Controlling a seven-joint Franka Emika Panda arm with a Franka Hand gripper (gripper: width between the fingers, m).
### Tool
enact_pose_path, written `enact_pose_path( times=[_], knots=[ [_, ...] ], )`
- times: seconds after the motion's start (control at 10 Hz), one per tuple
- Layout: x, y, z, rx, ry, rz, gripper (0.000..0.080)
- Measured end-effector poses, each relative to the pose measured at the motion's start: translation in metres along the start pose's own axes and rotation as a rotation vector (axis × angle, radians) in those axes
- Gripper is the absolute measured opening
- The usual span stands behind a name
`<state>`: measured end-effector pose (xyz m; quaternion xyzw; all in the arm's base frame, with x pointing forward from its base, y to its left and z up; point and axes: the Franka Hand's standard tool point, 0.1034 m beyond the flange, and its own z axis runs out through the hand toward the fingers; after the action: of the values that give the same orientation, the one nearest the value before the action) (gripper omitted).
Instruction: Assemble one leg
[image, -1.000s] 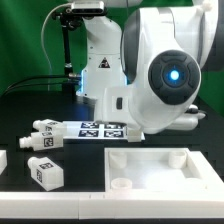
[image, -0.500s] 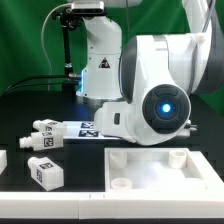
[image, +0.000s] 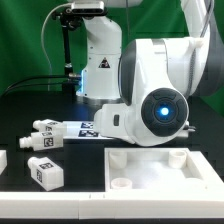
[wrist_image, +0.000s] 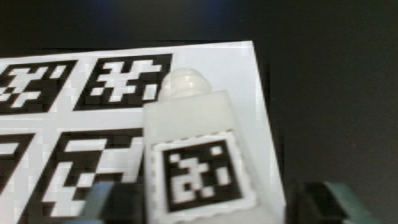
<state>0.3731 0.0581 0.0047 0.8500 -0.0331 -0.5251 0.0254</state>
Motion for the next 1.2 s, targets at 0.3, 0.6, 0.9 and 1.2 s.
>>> enact_pose_path(
  times=[0.3, 0.6, 0.9, 1.2],
  knots=[
    [-0.011, -0.007, -0.056, 0.011, 0.118, -0.028, 0.0284],
    [-0.027, -0.01, -0.121, 0.044, 0.357, -0.042, 0.0284],
    [-0.012, -0.011, -0.119, 0.065, 0.591, -0.04, 0.0284],
    [-0.02, -0.019, -0.149, 0.079, 0.762, -0.054, 0.0284]
  ],
)
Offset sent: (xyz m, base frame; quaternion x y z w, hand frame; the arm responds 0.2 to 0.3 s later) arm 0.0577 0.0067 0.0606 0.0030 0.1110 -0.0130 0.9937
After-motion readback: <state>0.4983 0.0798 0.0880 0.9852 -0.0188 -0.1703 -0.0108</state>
